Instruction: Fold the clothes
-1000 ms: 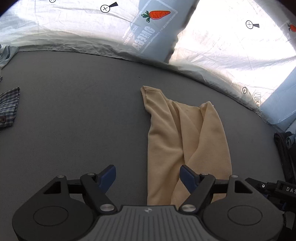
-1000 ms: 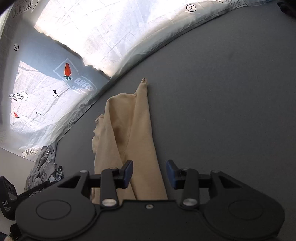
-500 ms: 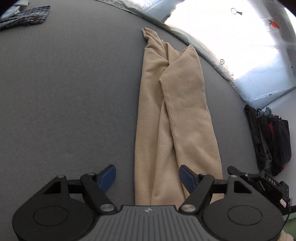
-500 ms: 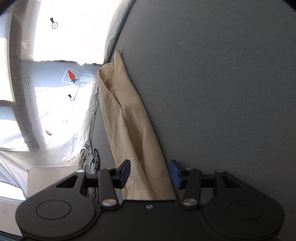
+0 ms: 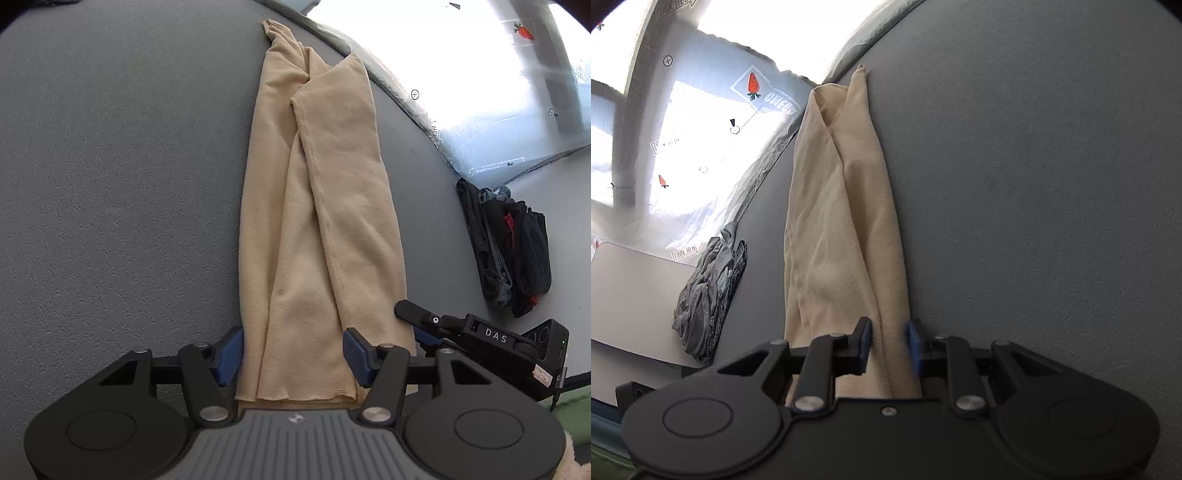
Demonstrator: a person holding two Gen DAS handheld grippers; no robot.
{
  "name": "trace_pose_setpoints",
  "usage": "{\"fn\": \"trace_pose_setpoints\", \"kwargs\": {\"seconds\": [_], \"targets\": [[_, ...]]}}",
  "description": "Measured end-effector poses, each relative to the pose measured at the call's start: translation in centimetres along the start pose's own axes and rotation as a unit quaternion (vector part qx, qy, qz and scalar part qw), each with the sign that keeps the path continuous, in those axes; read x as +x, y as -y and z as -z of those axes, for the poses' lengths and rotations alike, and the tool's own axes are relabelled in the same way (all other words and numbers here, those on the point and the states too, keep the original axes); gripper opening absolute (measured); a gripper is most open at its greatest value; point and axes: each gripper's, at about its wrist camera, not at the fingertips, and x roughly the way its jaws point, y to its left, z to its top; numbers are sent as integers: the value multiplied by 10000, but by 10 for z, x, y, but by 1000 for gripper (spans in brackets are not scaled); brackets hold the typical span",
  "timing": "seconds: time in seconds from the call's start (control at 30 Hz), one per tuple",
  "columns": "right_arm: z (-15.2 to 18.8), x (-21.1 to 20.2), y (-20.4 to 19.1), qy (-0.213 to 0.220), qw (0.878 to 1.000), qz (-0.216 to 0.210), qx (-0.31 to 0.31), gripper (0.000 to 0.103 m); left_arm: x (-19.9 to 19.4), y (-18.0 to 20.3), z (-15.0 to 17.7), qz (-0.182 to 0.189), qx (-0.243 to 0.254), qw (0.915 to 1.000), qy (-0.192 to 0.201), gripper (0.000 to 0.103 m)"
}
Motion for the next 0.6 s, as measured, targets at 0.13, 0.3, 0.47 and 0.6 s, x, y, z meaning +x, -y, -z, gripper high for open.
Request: {"fn": "trace_pose_setpoints", "kwargs": {"seconds": [0.13, 0.3, 0.47, 0.6], "targets": [[-2, 1, -4, -32, 9999, 12, -155, 29, 0, 4, 4, -364, 167, 9991, 100, 27], [-2, 6, 14, -253, 9979, -450, 398, 29, -3, -6, 5, -377, -78, 9991, 155, 25], [3, 9, 15, -547, 9950, -671, 494, 30, -1, 0, 4, -279, -50, 9995, 154, 41], [6, 12, 15, -737, 9933, -754, 480, 30, 0, 7, 4, -348, 103, 9993, 107, 44]]}}
